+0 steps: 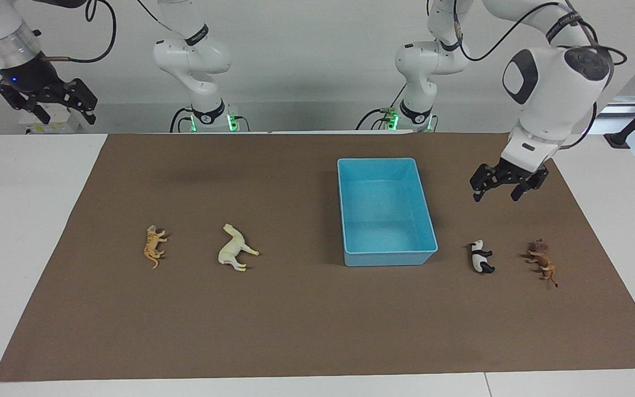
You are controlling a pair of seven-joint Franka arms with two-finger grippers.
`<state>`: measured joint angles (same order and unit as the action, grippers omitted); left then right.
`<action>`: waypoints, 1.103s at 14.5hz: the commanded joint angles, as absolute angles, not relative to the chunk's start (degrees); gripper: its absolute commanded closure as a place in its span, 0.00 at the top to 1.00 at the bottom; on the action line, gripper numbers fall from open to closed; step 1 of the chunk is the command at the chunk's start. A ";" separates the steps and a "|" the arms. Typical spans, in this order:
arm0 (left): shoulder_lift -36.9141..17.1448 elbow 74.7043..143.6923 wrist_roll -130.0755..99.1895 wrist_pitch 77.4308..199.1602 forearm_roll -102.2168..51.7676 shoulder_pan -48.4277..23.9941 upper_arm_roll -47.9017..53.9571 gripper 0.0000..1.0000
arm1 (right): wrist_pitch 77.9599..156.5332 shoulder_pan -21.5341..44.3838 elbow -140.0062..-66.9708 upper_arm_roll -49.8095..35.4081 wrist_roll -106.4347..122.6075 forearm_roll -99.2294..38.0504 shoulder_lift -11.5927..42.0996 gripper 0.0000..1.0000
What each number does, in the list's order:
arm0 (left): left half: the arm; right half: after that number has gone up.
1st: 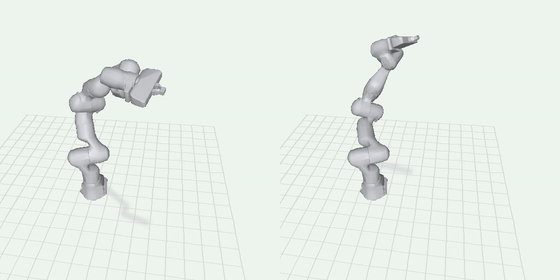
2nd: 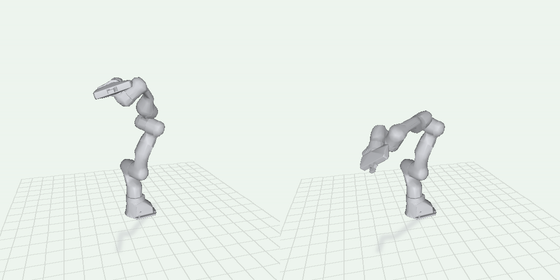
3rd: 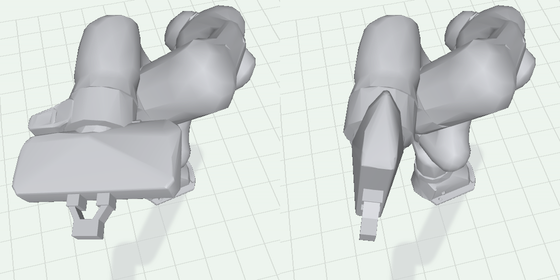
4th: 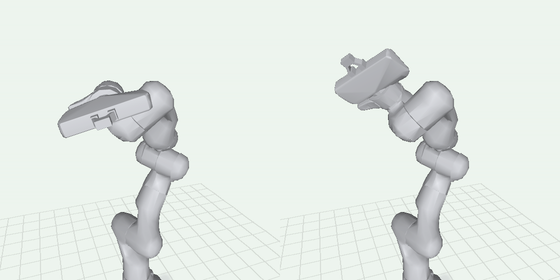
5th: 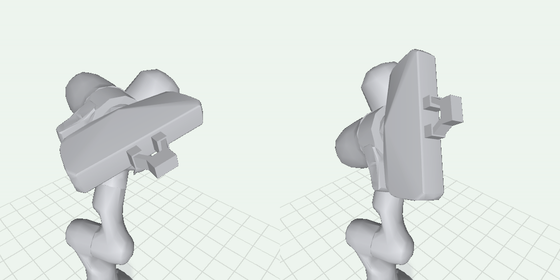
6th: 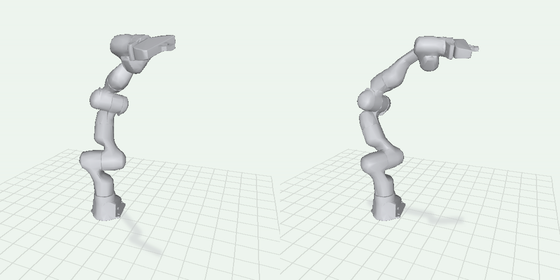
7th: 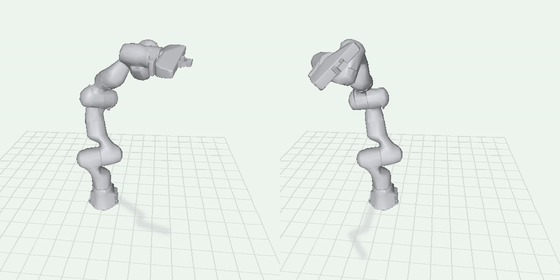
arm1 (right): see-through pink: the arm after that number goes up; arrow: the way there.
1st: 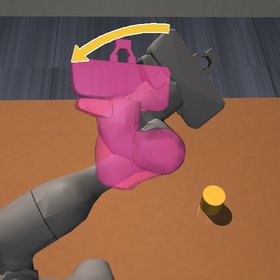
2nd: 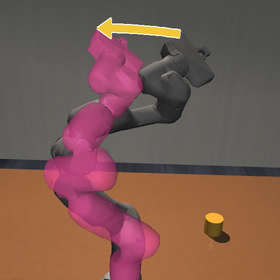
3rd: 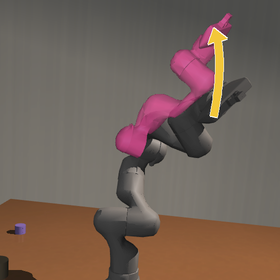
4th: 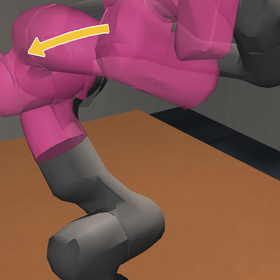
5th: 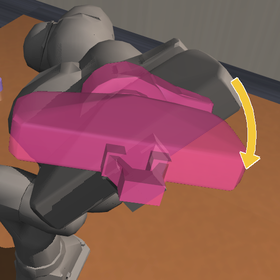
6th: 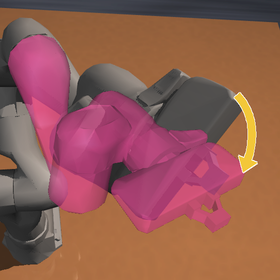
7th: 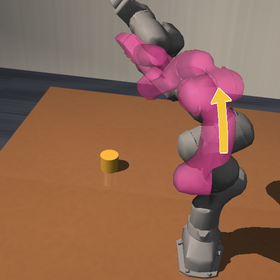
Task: Put all toys into storage box
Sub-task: 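Grasp the panda toy with the left gripper and carry it over the box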
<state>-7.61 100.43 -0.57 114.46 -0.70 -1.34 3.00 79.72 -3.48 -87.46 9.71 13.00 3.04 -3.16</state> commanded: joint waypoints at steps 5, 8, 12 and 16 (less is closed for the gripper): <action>-18.52 107.40 5.10 135.87 0.44 2.64 2.90 1.00 | 98.40 -1.85 -105.79 8.79 9.07 3.34 -5.98 1.00; -19.43 108.54 5.01 135.71 0.44 2.46 2.90 1.00 | 108.34 -0.44 -110.82 8.79 7.29 2.90 -2.04 1.00; -18.72 111.26 4.92 136.58 0.44 1.85 2.90 1.00 | 118.62 -0.44 -112.05 8.70 7.38 0.81 5.96 1.00; -20.21 112.85 5.10 142.10 0.44 1.93 2.90 1.00 | 129.35 1.31 -115.57 8.70 10.01 -2.90 9.92 1.00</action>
<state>-20.47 110.42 4.72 137.96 -0.64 2.29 3.30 125.05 0.17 -113.42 8.84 8.48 -1.59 9.38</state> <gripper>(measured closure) 0.000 0.000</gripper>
